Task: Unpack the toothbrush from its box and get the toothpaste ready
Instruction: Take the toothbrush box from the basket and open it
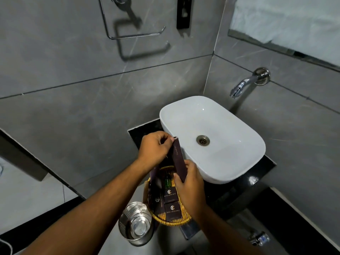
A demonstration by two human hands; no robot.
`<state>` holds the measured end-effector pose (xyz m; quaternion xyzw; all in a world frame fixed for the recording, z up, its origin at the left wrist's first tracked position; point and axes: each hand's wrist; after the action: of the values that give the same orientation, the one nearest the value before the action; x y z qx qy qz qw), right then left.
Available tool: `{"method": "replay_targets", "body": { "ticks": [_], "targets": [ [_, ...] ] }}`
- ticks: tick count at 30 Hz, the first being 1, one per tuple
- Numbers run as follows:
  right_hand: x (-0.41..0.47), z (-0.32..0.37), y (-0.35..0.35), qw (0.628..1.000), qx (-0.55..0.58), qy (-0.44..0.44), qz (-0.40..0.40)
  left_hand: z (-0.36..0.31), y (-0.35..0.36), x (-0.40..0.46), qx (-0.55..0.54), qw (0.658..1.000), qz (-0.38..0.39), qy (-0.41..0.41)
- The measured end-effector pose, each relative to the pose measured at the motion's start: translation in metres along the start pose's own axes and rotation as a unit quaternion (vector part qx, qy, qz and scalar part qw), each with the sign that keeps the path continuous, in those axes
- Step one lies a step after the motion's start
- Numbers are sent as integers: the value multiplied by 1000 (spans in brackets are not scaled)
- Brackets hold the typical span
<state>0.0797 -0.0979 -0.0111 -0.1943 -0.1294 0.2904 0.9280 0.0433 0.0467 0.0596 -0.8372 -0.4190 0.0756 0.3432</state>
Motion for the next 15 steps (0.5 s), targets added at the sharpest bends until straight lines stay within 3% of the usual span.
{"method": "replay_targets", "body": {
  "ticks": [5, 7, 9, 11, 15],
  "targets": [
    [-5, 2, 0, 1000, 3, -8, -3, 3, -5, -1, 26, 999, -26, 14],
    [-7, 2, 0, 1000, 10, -12, -1, 2, -8, 1, -60, 996, 10, -61],
    [-8, 2, -2, 1000, 26, -15, 8, -4, -12, 1, -193, 965, 66, -166],
    [-9, 3, -4, 998, 49, -12, 26, -7, -15, -1, -262, 938, 92, -205],
    [-9, 7, -4, 995, 86, -13, 41, -5, -13, -11, -285, 941, 124, -134]
  ]
}}
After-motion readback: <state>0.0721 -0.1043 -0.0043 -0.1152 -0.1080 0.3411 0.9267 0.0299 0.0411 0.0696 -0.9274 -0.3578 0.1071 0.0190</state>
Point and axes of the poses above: each hand's wrist, its own x-axis towards the middle knuckle, its own y-axis out of the palm, z = x × y, and after that the axes turned 12 degrees about x, right-handed
